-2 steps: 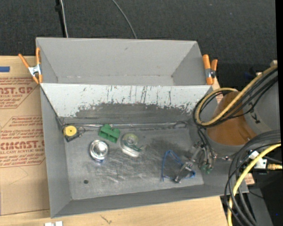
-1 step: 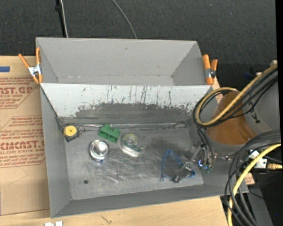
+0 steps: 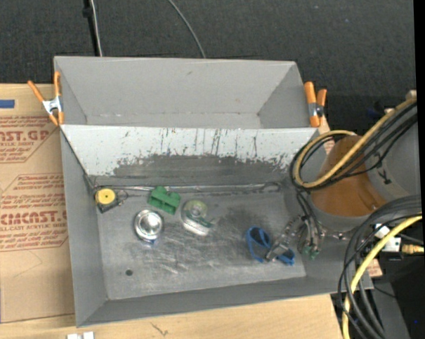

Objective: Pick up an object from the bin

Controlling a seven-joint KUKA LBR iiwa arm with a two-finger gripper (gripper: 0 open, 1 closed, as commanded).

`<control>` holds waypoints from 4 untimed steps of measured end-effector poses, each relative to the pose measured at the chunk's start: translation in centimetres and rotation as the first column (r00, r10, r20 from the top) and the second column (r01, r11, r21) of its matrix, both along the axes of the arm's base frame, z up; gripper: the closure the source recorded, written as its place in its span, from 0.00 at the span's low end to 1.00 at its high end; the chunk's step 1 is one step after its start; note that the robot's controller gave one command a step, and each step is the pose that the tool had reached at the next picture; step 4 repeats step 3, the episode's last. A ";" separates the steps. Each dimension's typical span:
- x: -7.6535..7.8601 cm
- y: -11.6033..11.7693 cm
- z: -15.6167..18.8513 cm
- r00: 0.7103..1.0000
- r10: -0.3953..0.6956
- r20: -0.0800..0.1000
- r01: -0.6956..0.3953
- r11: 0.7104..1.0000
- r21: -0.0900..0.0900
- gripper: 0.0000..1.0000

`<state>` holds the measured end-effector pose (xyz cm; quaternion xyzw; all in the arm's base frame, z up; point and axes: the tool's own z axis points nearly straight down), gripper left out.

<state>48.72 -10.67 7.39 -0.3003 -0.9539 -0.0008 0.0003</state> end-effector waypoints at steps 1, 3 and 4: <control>0.1 0.0 5.9 1.000 0.001 0.005 -0.001 1.000 -0.003 1.00; 0.3 0.1 11.2 1.000 0.005 0.002 -0.005 1.000 -0.002 1.00; 0.3 0.1 11.2 1.000 0.005 0.002 -0.005 1.000 -0.002 1.00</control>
Offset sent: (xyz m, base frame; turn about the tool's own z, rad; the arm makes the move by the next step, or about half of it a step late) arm 0.0000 -0.0001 0.0561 0.0000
